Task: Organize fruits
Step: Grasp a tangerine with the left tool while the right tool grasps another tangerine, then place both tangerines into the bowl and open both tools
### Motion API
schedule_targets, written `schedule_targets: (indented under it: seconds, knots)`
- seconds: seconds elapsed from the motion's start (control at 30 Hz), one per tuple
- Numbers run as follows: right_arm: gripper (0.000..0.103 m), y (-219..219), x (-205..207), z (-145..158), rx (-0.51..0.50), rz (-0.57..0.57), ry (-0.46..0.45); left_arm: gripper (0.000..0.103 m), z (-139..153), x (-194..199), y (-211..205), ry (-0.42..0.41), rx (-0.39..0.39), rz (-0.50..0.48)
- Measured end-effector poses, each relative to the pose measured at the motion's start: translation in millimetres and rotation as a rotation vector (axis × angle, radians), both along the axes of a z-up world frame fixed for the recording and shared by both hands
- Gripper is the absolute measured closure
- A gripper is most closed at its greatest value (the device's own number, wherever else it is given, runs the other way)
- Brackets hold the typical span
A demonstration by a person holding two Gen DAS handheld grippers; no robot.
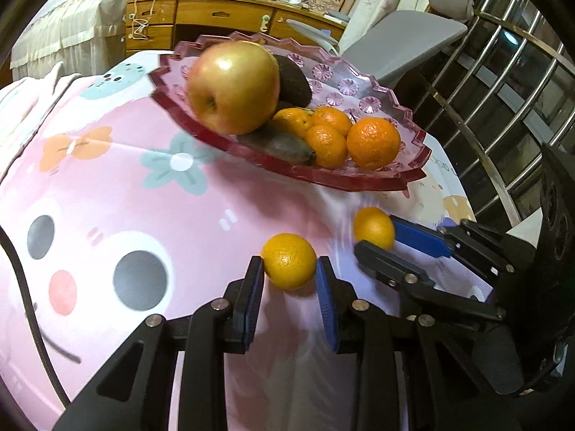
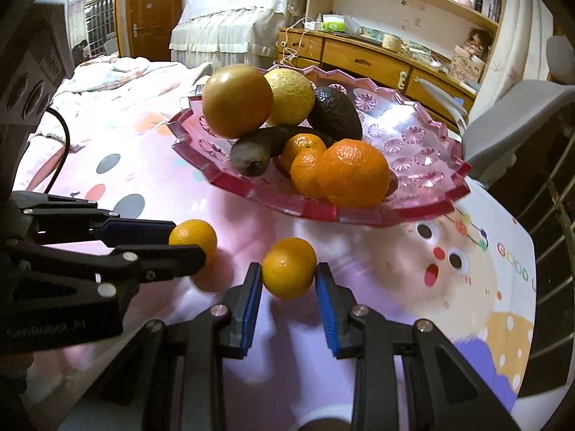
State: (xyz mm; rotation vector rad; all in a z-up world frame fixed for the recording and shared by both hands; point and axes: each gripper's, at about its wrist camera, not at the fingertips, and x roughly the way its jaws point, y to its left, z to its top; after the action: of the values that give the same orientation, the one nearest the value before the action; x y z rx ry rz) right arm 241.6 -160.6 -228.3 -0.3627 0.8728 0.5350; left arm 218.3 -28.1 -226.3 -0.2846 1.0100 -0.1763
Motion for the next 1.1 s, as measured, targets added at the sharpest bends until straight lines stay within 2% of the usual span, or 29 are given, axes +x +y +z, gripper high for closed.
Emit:
schedule_targets:
  seconds: [0.3,0.67,0.83,1.1]
  knots:
    - [0.072,-7.4,-18.3,26.9,0.037,-0.059,0.016,0.075,27.6,-7.5,20.5,-0.012,-0.01,0.021]
    - [0.072,-6.2,-8.1,62.4,0.09,-0.091,-0.012,0.075,59.0,3.6,22.2,-0.054,-0.019,-0.003]
    - [0.072,-4.8,2.1,67.7,0.116,-0.109,-0.014,0.075,69.5,15.7,17.2,-0.083,-0.018,-0.023]
    - [0.072,-0.8,18.0,59.7,0.152,-0.137,0.016,0.075,70.2,39.0,10.3,-0.079,-0.015,-0.037]
